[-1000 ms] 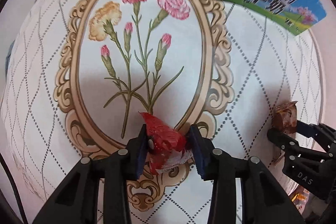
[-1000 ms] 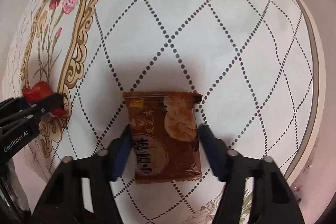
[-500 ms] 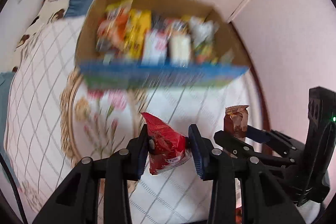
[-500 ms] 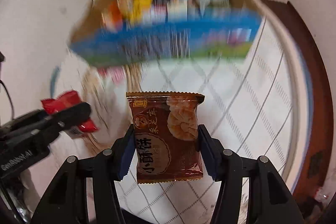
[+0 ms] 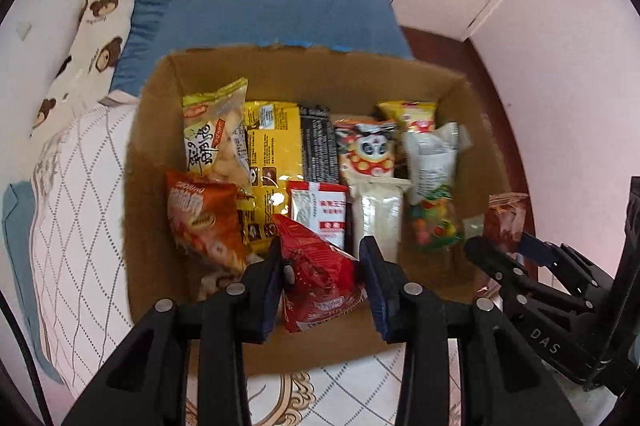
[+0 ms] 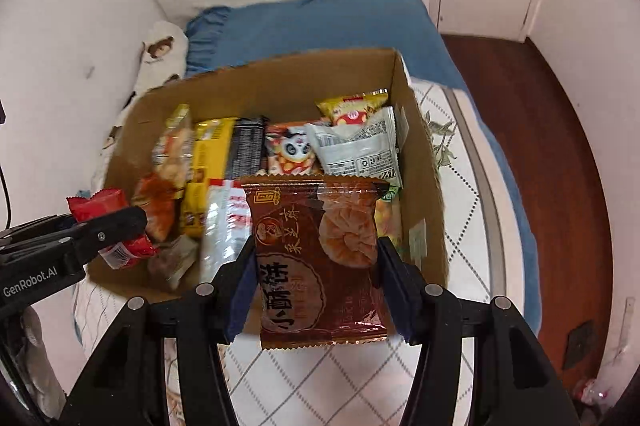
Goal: Organize snacks
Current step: 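Carry both packets into the box and open both tools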
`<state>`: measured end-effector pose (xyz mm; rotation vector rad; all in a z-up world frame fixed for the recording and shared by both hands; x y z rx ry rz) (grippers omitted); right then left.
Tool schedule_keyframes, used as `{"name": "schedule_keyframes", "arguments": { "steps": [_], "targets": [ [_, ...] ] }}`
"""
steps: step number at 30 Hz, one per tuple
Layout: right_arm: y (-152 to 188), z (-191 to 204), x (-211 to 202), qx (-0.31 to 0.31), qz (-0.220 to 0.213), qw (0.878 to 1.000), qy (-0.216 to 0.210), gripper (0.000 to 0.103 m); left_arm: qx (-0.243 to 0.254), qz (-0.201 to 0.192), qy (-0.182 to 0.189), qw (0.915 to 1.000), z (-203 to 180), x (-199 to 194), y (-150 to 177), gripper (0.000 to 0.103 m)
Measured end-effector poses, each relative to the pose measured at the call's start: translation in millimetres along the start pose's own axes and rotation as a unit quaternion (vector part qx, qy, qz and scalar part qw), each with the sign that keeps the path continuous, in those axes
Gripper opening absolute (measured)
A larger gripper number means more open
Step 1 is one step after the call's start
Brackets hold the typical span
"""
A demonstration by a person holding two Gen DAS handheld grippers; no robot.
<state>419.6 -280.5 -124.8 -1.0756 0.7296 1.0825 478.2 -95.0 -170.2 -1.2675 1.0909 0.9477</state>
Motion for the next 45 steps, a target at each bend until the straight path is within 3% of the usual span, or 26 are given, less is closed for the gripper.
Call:
{"name": "schedule_keyframes", "arguments": {
  "steps": [7, 8, 9, 11, 13, 14, 23, 28, 34, 45],
  "targets": [
    [-1.4, -11.3, 60.8, 0.014, 0.046, 0.999, 0.000, 0.060, -0.007, 0.066, -0.007, 0.9978, 2.4, 53.2, -0.9, 0.036],
    [0.4, -12.7, 65.9, 0.018, 0.055, 0.998, -0.002, 0.066, -0.012, 0.069, -0.006, 0.9975, 4.1, 57.0, 0.4, 0.037],
    [1.8, -15.1, 73.0, 0.023, 0.068, 0.997, -0.002, 0.085, -0.020, 0.073, -0.001, 0.9971, 6.6, 61.2, 1.1, 0.039],
    [4.8, -18.2, 77.2, 0.026, 0.077, 0.997, 0.001, 0.101, -0.024, 0.076, 0.007, 0.9968, 8.6, 65.3, 0.9, 0.064],
    [5.5, -19.2, 80.6, 0.022, 0.075, 0.997, 0.006, 0.101, -0.018, 0.070, 0.002, 0.9974, 8.7, 64.5, 0.2, 0.086],
    [6.4, -18.8, 78.2, 0.021, 0.075, 0.997, 0.006, 0.101, -0.014, 0.067, -0.002, 0.9977, 8.1, 63.1, -0.1, 0.089],
    [8.4, -15.1, 66.0, 0.003, 0.057, 0.997, 0.047, 0.101, -0.020, 0.031, -0.019, 0.9991, 14.2, 38.9, 3.9, 0.089],
    [11.8, -17.2, 52.1, 0.006, 0.052, 0.997, 0.051, 0.101, -0.019, 0.002, -0.050, 0.9986, 18.1, 22.1, 13.8, 0.089],
    [20.2, -10.9, 23.8, -0.005, 0.024, 0.998, 0.060, 0.101, -0.027, -0.028, -0.054, 0.9978, 21.6, -1.3, 29.5, 0.089],
    [54.1, 15.9, -64.7, -0.034, -0.059, 0.996, 0.055, 0.101, -0.036, -0.142, -0.103, 0.9838, 21.8, -90.6, 91.3, 0.089]
  ]
}}
Point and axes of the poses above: each gripper's, at about its wrist camera, not at the fingertips, and x roughly the way its jaws point, z to its left, y to its underside, the point moved 2 cm from there along x, roughly the way its jaws point, and after that the axes turned 10 degrees about -y, right-handed, at the moved point
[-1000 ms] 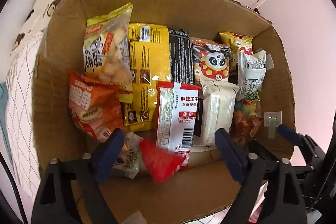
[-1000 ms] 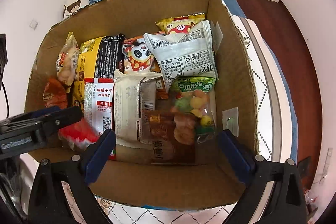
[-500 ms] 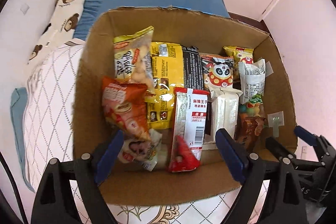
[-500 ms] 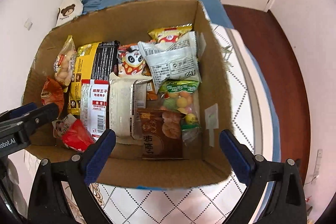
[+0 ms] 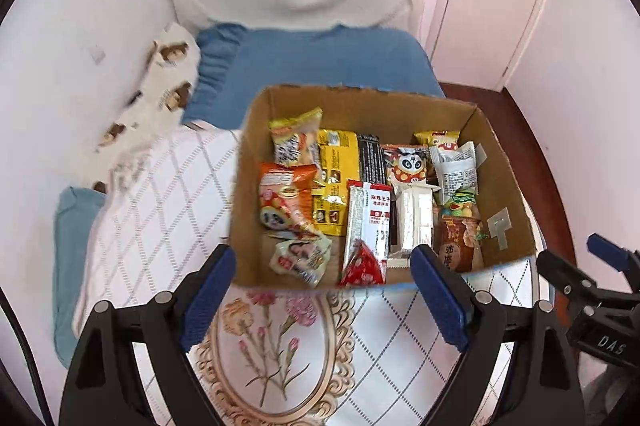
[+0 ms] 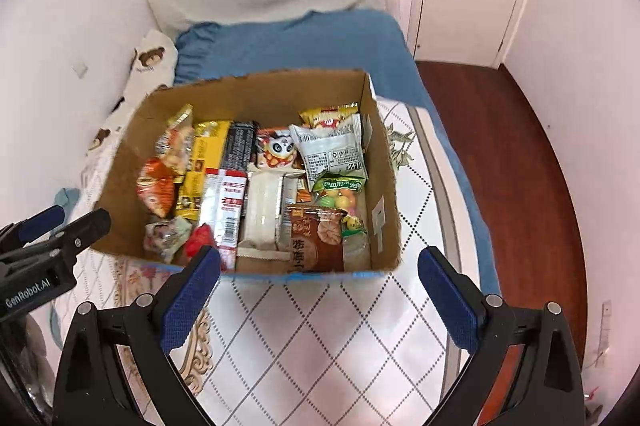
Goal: Organize snacks
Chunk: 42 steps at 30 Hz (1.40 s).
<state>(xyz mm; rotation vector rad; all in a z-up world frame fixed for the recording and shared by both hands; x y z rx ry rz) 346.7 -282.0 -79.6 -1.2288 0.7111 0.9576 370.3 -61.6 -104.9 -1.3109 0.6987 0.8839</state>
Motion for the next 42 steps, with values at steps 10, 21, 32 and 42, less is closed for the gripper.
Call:
{"name": "schedule_keyframes", "arguments": {
  "steps": [10, 21, 32, 42],
  "targets": [
    [46.2, 23.5, -94.6, -0.023, -0.071, 0.997, 0.003, 0.102, -0.012, -0.065, 0.008, 0.9978, 14.5, -90.0, 44.5, 0.089],
    [95.8, 45.4, -182.6, -0.040, -0.137, 0.990, 0.008, 0.103, -0.027, -0.107, 0.004, 0.9939, 30.1, -154.5, 83.7, 0.091],
    [117.2, 63.2, -228.6, -0.066, -0.174, 0.982, 0.013, 0.103, -0.037, -0.150, -0.001, 0.9881, 41.7, -199.1, 99.5, 0.103],
    [118.9, 59.4, -237.8, -0.068, -0.189, 0.979, 0.022, 0.103, -0.031, -0.146, -0.003, 0.9888, 33.5, -198.1, 100.7, 0.103]
  ]
}}
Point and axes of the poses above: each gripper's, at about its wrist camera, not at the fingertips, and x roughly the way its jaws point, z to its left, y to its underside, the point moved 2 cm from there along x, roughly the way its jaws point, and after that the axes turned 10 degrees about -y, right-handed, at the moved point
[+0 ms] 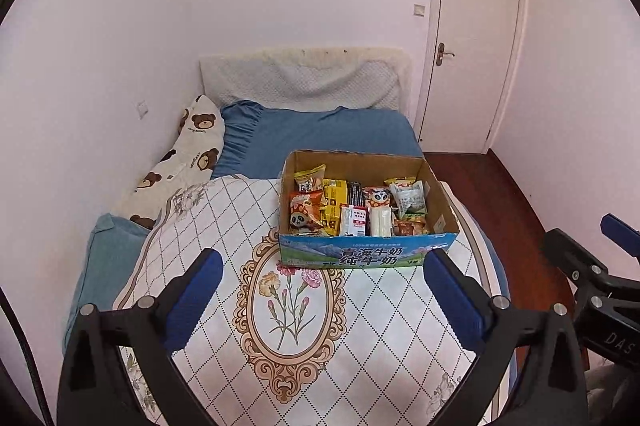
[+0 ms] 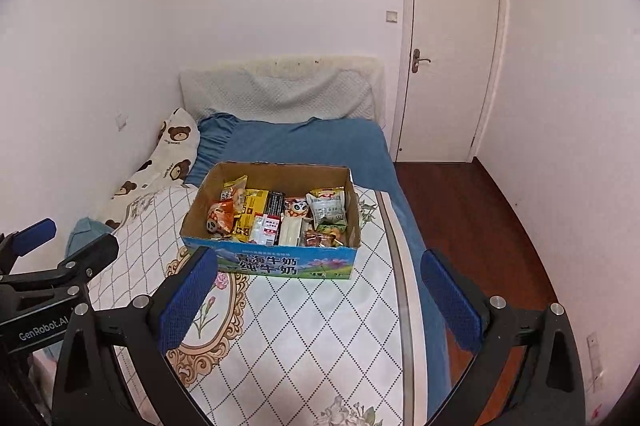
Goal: Organize snacks
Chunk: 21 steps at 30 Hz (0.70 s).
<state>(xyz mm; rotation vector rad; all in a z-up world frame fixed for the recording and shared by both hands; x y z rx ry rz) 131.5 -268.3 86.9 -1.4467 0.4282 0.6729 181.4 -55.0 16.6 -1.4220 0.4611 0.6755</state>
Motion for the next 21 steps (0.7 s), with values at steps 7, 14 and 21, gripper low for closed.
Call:
{"name": "schedule_keyframes", "arguments": {
  "steps": [7, 14, 21],
  "targets": [
    [1.5, -6.5, 11.3, -0.001, 0.005, 1.000, 0.000, 0.103, -0.004, 0.014, -0.003, 0.9999, -6.4, 19.7, -1.9, 0.103],
    [-1.0, -18.3, 37.5, 0.008, 0.014, 1.000, 0.008, 0.103, -0.005, 0.017, -0.021, 0.9996, -9.4, 45.0, -5.0, 0.103],
    [-0.6, -32.7, 87.5, 0.021, 0.029, 0.999, 0.019, 0.103, -0.001, 0.022, -0.031, 0.9993, -17.1, 87.5, -8.6, 0.103]
  ]
}}
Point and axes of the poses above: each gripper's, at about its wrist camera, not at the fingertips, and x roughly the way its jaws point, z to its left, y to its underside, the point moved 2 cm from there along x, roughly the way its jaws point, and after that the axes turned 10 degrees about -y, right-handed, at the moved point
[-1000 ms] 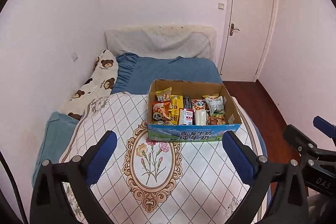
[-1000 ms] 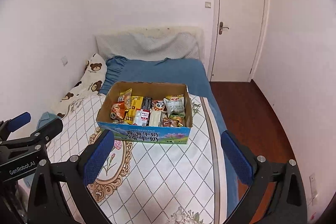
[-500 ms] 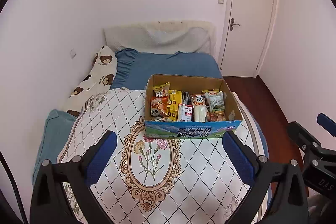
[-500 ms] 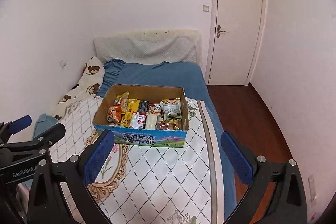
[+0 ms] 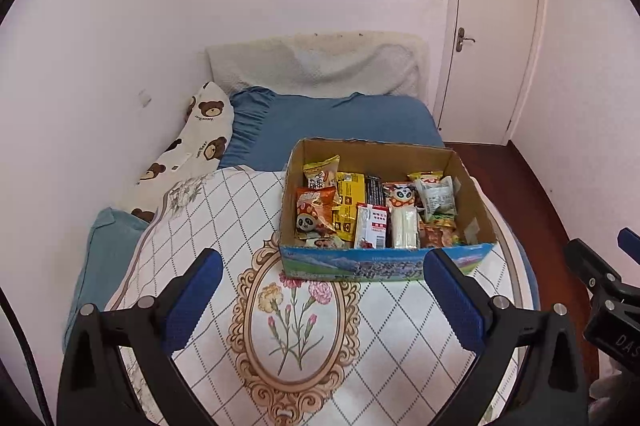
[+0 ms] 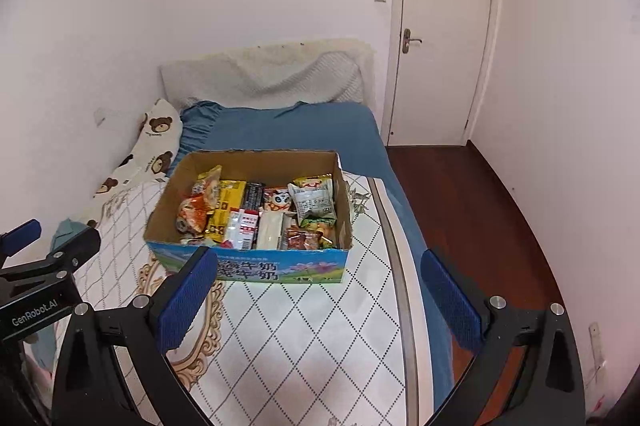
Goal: Organize snacks
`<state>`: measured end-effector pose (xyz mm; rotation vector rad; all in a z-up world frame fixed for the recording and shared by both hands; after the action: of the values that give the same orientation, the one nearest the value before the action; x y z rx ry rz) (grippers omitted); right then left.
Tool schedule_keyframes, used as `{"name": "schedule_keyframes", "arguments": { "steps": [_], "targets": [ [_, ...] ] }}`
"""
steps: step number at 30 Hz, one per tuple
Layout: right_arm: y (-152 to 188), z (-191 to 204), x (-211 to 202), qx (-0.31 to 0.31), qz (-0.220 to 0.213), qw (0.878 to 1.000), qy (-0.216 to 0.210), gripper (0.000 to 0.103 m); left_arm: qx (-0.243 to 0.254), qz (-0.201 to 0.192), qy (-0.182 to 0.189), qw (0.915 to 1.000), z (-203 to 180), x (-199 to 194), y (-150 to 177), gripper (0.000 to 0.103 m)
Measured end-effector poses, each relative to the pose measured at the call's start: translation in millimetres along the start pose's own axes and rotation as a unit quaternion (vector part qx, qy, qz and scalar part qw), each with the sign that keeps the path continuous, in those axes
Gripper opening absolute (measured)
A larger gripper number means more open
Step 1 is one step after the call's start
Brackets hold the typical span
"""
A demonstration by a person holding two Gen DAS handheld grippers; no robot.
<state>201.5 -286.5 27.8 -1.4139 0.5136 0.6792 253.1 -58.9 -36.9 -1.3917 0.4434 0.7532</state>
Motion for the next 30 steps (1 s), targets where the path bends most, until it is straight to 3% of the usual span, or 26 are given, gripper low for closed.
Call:
{"name": "schedule_keyframes", "arguments": {
  "steps": [13, 30],
  "targets": [
    [-8.5, -13.9, 57.3, 0.009, 0.013, 1.000, 0.023, 0.103, 0.015, 0.024, 0.003, 0.9996, -20.4, 51.4, -8.9, 0.103],
    [-9.0, -9.4, 74.8, 0.009, 0.025, 0.999, 0.022, 0.103, 0.020, 0.022, 0.008, 0.9995, -28.1, 54.7, -9.3, 0.103]
  ]
}}
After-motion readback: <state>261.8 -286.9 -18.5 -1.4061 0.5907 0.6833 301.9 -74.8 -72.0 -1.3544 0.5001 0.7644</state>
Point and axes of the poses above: each gripper's, at about its wrist camera, not at the fingertips, and x roughly the way its jaws point, z to its left, y to its underside, the point moved 2 cm from there along x, roughly the way its jaws point, and after that the axes turned 10 degrees about -y, right-handed, at the moved point
